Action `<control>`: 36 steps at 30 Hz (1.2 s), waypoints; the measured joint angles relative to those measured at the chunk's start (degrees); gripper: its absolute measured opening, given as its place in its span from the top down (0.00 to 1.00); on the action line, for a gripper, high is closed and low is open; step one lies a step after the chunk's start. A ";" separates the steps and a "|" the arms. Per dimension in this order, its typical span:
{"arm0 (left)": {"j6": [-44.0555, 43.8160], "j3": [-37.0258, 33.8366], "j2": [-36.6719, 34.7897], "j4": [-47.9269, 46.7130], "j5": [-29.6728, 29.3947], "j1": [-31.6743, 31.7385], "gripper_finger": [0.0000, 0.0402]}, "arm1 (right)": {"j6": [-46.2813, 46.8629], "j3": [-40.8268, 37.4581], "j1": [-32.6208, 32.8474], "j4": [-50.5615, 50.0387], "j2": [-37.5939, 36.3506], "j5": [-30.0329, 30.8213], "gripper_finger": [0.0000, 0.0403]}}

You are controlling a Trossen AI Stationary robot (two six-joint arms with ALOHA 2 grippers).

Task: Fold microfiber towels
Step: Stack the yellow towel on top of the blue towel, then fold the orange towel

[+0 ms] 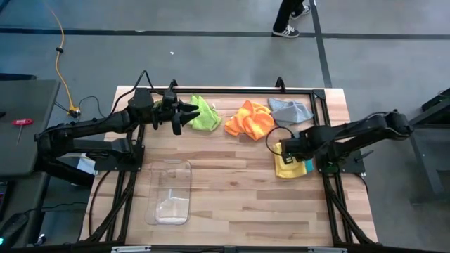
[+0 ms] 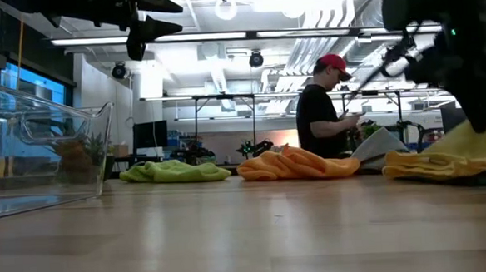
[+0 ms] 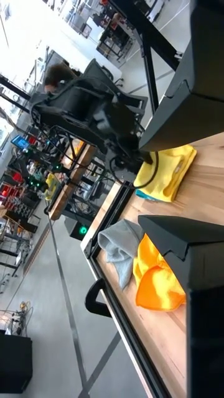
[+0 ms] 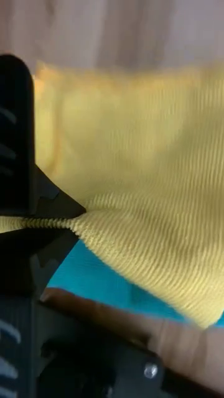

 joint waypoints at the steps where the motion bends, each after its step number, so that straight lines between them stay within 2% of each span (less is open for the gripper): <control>1: 0.00 0.00 0.00 0.00 0.00 0.00 0.58 | 1.39 -1.25 -0.03 -0.04 -0.02 0.35 1.00; 6: -0.21 0.00 0.00 0.00 -0.03 0.02 0.58 | 4.76 -1.96 -1.05 0.52 -0.13 5.55 1.00; 16: -1.59 0.00 0.00 -0.02 0.00 -0.09 0.58 | 6.92 -1.96 -3.78 0.26 -0.13 5.91 0.98; 19: -1.62 0.00 0.00 0.00 0.00 -0.09 0.58 | 7.02 -1.96 -4.66 0.20 -0.13 6.25 0.90; 27: -1.66 0.00 0.00 -0.02 0.59 -0.11 0.58 | 3.45 -1.88 -5.33 0.31 -0.13 5.80 0.59; 31: -1.64 0.00 0.00 -0.02 0.57 -0.11 0.58 | 4.62 1.07 -5.31 -3.73 -0.09 8.37 0.55; 36: -1.70 0.00 0.00 -0.02 0.57 -0.11 0.58 | 4.55 9.36 -5.31 -10.51 -0.32 18.68 0.55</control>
